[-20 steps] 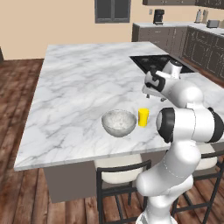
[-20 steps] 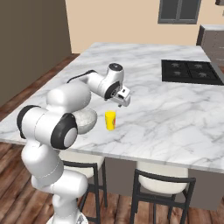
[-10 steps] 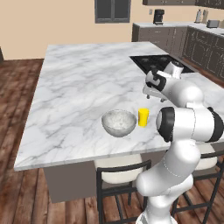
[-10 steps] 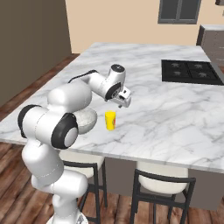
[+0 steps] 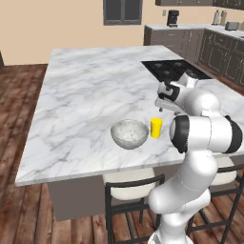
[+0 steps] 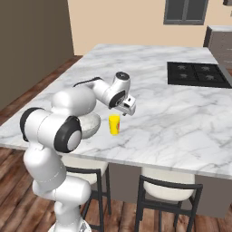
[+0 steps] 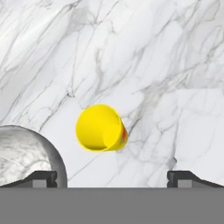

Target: Place the cup inside the bowl on the dining table and move the bowl to any counter.

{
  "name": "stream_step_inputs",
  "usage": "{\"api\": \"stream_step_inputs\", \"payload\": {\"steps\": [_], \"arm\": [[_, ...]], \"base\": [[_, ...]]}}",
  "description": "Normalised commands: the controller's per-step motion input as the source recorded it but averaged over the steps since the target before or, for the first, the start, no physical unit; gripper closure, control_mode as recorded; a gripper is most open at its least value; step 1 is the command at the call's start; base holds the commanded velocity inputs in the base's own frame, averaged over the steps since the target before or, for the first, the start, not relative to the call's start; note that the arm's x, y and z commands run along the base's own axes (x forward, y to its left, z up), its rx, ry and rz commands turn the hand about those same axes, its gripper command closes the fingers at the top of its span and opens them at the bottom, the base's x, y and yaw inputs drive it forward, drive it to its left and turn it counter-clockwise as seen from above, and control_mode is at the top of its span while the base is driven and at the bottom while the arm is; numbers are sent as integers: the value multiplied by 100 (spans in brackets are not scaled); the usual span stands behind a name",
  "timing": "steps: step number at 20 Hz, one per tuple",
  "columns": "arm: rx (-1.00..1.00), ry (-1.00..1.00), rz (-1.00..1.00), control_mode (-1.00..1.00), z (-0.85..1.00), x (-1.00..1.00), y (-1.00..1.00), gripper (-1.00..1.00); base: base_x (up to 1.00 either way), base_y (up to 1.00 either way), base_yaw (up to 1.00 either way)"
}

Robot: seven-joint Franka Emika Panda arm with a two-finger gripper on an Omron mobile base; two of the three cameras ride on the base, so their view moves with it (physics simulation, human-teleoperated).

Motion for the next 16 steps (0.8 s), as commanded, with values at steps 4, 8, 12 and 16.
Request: {"api": "stream_step_inputs", "payload": {"steps": [4, 8, 12, 16], "arm": [[0, 0, 1, -100, -30, 0, 0, -100], [0, 0, 0, -100, -32, 5, 0, -100], [0, 0, 0, -100, -12, 20, 0, -100], [0, 0, 0, -100, 0, 19, 0, -100]], "base": [[0, 0, 0], [0, 0, 0], [0, 0, 0], [0, 0, 0]]}}
